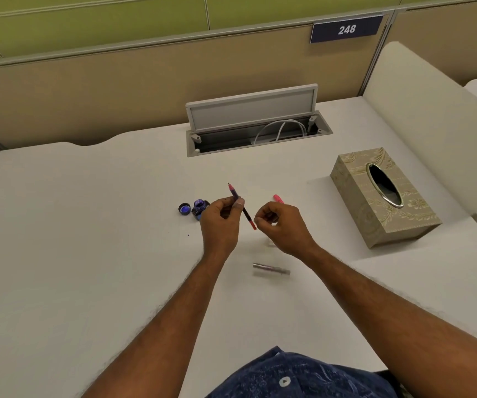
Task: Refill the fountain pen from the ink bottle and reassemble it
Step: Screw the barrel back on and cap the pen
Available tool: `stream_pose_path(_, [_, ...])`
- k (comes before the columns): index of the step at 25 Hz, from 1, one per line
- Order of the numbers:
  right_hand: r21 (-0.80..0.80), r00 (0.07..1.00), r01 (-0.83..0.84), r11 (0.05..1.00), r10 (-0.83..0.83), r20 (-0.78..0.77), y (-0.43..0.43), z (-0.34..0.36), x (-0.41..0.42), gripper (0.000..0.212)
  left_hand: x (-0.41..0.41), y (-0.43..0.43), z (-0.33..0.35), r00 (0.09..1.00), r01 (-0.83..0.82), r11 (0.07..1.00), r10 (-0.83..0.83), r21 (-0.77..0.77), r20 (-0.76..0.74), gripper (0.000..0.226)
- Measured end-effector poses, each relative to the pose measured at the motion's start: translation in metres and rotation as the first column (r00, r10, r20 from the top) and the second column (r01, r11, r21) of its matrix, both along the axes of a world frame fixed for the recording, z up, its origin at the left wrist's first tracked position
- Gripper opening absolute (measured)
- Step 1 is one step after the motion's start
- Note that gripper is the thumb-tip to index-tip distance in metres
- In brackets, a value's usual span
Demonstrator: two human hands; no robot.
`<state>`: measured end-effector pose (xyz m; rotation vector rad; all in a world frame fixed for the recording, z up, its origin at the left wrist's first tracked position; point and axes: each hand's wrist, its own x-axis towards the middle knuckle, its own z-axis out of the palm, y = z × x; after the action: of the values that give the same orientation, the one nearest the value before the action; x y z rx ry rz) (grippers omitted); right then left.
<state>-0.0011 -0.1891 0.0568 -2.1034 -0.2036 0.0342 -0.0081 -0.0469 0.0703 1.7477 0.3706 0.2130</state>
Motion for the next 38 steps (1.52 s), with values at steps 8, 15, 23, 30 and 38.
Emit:
stream_pose_path(8, [-0.254,0.931,-0.352,0.901,0.309,-0.196,-0.027,-0.002,-0.014,0.029,0.005,0.009,-0.005,1.000,-0.014,0.999,0.014,0.052,-0.002,0.027])
stream_pose_path(15, [-0.629,0.790,-0.613,0.478,0.360,-0.496,-0.032,-0.025,-0.051,0.045,0.007,0.007,-0.008,1.000,-0.008,0.999,0.009,0.051,-0.013,0.027])
stream_pose_path(23, [-0.585,0.828,-0.548,0.598,0.285,-0.483,-0.035,-0.035,-0.051,0.029,0.007,0.005,-0.006,1.000,0.000,0.999,0.001,0.037,-0.010,0.026])
stream_pose_path(30, [-0.581,0.885,-0.456,0.674,0.275,-0.376,-0.043,-0.037,-0.048,0.022,0.004,0.005,-0.006,1.000,0.000,1.000,0.000,0.028,-0.005,0.025])
stream_pose_path(38, [-0.357,0.940,-0.290,0.888,0.195,-0.279,-0.041,-0.031,-0.048,0.025,0.003,0.002,-0.004,1.000,-0.002,0.999,0.002,0.046,-0.015,0.026])
